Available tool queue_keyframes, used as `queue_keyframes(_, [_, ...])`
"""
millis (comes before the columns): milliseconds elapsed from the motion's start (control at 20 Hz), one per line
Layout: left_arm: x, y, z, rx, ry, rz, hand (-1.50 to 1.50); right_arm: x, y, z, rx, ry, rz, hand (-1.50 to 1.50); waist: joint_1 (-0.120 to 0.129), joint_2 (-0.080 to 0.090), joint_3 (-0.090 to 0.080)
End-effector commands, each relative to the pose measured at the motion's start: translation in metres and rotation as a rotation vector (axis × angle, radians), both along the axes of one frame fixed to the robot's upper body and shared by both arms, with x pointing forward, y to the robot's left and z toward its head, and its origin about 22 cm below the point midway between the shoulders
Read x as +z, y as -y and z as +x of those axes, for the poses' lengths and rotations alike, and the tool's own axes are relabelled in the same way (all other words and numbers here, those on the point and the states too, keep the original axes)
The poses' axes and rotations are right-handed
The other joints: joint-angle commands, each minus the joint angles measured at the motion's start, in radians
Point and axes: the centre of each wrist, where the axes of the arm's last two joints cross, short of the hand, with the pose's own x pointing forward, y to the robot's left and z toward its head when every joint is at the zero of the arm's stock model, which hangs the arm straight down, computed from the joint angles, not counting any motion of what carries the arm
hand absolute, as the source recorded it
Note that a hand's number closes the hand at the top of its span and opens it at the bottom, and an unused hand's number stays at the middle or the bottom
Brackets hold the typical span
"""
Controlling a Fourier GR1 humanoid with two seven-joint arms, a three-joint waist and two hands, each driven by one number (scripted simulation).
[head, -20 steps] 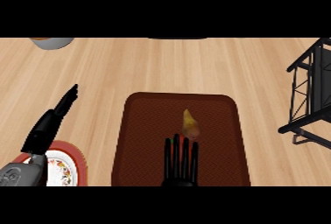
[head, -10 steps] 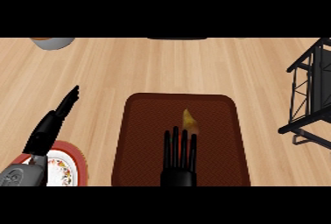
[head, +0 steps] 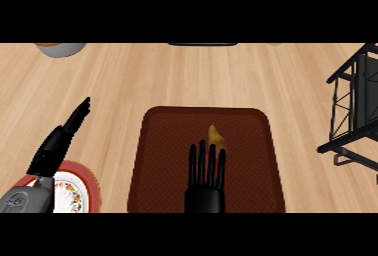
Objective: Pick the bell pepper from the tray and place it in the tiered shelf
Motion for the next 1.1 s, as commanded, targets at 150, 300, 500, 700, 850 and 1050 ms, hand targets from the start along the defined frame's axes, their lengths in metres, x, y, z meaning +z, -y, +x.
queue_keyframes(150, [0.009,0.011,-0.008,0.003,-0.019,-0.022,0.00,-0.016,0.000,0.001,-0.097,-0.035,0.065,1.50,0.007,0.011,0.006])
queue_keyframes(300, [0.004,0.003,-0.003,0.000,-0.010,0.003,0.00,-0.011,0.002,0.019,-0.068,-0.048,0.082,1.50,0.002,0.012,0.006])
queue_keyframes(500, [0.003,0.002,-0.006,-0.003,-0.005,0.007,0.00,-0.024,0.009,0.026,-0.048,-0.053,0.020,1.50,0.002,0.012,0.006])
queue_keyframes(700, [0.001,-0.001,-0.006,0.001,-0.006,-0.016,0.00,0.031,0.050,0.070,-0.292,-0.342,0.470,1.50,-0.006,0.030,0.009])
queue_keyframes(850, [0.012,-0.005,0.002,0.007,0.031,-0.004,0.00,0.044,0.066,0.074,-0.352,-0.494,0.624,1.50,-0.012,0.043,0.010])
queue_keyframes(1050, [0.010,-0.001,-0.001,-0.010,0.017,-0.012,0.00,0.061,0.093,0.114,-0.414,-0.421,0.633,1.50,0.003,0.026,0.007])
